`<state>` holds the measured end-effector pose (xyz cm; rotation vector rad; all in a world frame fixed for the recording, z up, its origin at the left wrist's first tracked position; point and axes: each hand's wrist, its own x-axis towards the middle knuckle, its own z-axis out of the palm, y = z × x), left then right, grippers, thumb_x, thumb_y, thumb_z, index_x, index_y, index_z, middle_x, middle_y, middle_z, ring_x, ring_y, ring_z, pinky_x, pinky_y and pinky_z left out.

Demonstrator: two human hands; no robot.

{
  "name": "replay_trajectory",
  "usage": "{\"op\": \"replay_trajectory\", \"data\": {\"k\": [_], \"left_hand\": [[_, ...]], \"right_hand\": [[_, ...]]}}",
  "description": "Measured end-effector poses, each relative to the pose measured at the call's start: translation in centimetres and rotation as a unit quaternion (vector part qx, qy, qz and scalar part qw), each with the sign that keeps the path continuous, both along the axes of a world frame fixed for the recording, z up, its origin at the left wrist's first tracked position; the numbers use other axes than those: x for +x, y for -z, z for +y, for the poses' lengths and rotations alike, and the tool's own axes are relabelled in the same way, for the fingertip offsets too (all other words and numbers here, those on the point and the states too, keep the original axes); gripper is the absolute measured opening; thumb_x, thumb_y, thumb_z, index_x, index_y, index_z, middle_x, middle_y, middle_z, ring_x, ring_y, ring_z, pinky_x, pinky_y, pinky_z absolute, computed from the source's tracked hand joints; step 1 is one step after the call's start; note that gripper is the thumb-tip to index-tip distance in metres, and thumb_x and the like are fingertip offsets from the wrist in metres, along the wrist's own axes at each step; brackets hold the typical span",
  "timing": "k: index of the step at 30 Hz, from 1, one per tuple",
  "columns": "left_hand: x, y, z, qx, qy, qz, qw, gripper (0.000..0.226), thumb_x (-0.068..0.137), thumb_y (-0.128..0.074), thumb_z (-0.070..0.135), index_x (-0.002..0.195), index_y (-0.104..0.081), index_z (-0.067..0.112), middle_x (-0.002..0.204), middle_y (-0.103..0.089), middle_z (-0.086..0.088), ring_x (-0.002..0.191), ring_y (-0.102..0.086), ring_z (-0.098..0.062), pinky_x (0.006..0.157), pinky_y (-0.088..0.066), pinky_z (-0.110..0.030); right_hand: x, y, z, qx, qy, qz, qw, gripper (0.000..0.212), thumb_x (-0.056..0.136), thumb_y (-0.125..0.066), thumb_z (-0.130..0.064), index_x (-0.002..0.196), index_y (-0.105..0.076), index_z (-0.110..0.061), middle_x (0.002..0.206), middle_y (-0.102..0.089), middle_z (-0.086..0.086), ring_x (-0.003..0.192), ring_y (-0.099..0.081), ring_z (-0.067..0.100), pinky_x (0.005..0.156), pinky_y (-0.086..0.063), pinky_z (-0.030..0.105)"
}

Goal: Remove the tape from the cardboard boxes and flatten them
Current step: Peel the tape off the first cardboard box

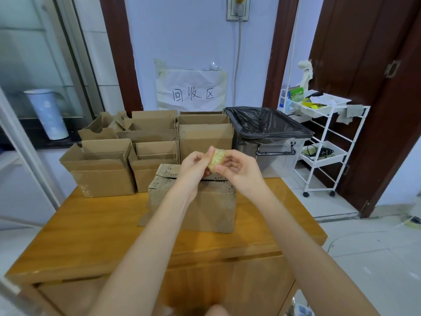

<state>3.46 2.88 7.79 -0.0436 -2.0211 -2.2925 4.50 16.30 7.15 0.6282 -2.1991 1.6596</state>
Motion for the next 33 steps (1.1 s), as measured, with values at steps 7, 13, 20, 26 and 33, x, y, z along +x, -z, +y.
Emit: {"op": "replay_trajectory", "data": {"k": [7, 13, 20, 26, 33], "left_hand": [[0.3, 0.0, -0.2, 0.000, 0.014, 0.021, 1.000, 0.036, 0.095, -0.052, 0.042, 0.090, -0.071, 0.012, 0.085, -0.065, -0.007, 0.080, -0.054, -0.017, 0.083, -0.047, -0.033], [0.3, 0.1, -0.2, -0.036, 0.031, 0.015, 0.999, 0.049, 0.103, -0.031, 0.042, 0.088, -0.072, 0.020, 0.067, -0.062, -0.001, 0.063, -0.055, -0.013, 0.075, -0.044, -0.029], [0.2, 0.2, 1.9, -0.262, 0.076, 0.038, 0.961, 0.009, 0.089, -0.055, 0.010, 0.090, -0.053, 0.018, 0.092, -0.060, -0.004, 0.083, -0.057, -0.012, 0.070, -0.045, -0.023], [-1.1, 0.0, 4.1, -0.435, 0.152, 0.094, 0.883, 0.019, 0.084, -0.059, 0.010, 0.082, -0.058, 0.028, 0.100, -0.052, 0.000, 0.099, -0.057, -0.021, 0.091, -0.051, -0.042], [-3.4, 0.4, 6.2, -0.524, 0.137, 0.140, 0.829, 0.018, 0.097, -0.049, 0.015, 0.113, -0.056, 0.019, 0.120, -0.047, -0.003, 0.117, -0.042, -0.020, 0.103, -0.038, -0.036]], "right_hand": [[-0.1, 0.6, -0.5, -0.081, -0.022, -0.023, 0.996, 0.025, 0.084, -0.069, -0.001, 0.106, -0.066, -0.012, 0.101, -0.070, 0.006, 0.094, -0.066, 0.018, 0.087, -0.054, 0.031], [-0.2, 0.1, 0.6, -0.152, -0.034, -0.048, 0.987, 0.026, 0.092, -0.060, -0.006, 0.114, -0.063, -0.020, 0.109, -0.071, 0.001, 0.104, -0.066, 0.017, 0.085, -0.056, 0.031], [-1.5, -1.8, 4.5, -0.236, 0.032, -0.050, 0.970, 0.029, 0.091, -0.061, -0.005, 0.118, -0.059, -0.012, 0.103, -0.071, 0.003, 0.098, -0.068, 0.014, 0.083, -0.056, 0.027], [-4.0, -3.9, 7.5, -0.217, 0.083, -0.051, 0.971, 0.019, 0.087, -0.068, -0.014, 0.104, -0.060, -0.013, 0.088, -0.073, 0.006, 0.078, -0.070, 0.012, 0.070, -0.055, 0.023], [-9.5, -6.3, 10.2, -0.127, 0.152, -0.043, 0.979, 0.029, 0.095, -0.058, -0.021, 0.115, -0.061, 0.000, 0.086, -0.066, 0.003, 0.071, -0.063, 0.005, 0.069, -0.057, 0.021]]}}
